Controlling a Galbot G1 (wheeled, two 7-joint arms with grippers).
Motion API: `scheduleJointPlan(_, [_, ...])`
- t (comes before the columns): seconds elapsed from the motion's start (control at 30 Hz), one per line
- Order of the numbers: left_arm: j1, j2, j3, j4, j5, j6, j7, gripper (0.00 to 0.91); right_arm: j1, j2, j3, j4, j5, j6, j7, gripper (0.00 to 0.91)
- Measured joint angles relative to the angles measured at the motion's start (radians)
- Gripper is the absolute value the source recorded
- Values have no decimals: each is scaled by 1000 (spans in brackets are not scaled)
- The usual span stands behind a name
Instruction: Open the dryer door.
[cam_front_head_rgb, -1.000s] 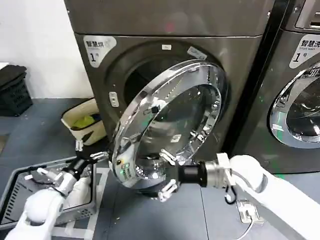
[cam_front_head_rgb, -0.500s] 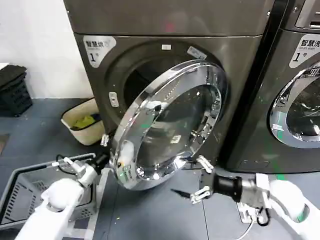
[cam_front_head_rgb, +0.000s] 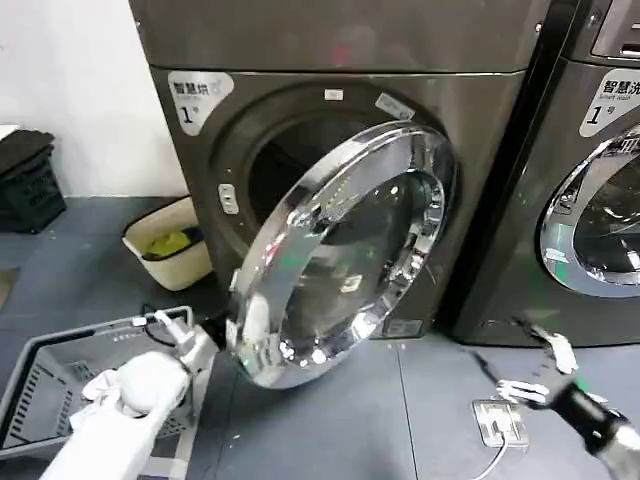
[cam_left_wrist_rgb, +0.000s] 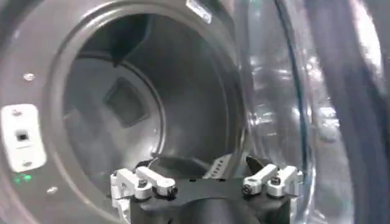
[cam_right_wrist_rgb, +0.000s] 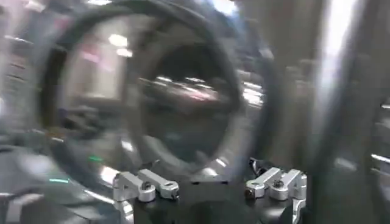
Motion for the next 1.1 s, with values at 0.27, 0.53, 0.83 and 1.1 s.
scheduleJointPlan(0.27, [-44, -19, 72, 10, 3, 0, -19, 907, -48, 227, 170, -67, -77, -33, 210, 907])
scheduleJointPlan(0.53, [-123, -50, 163, 42, 12, 2, -31, 907, -38, 378, 293, -163, -141, -26, 335, 907])
scheduleJointPlan(0.83, [-250, -104, 307, 110, 20, 0, -35, 907, -15, 446, 421, -301, -195, -51, 408, 907])
scheduleJointPlan(1.1, [-357, -178, 428, 197, 27, -2, -36, 907, -10, 481, 514, -359, -193, -86, 465, 907])
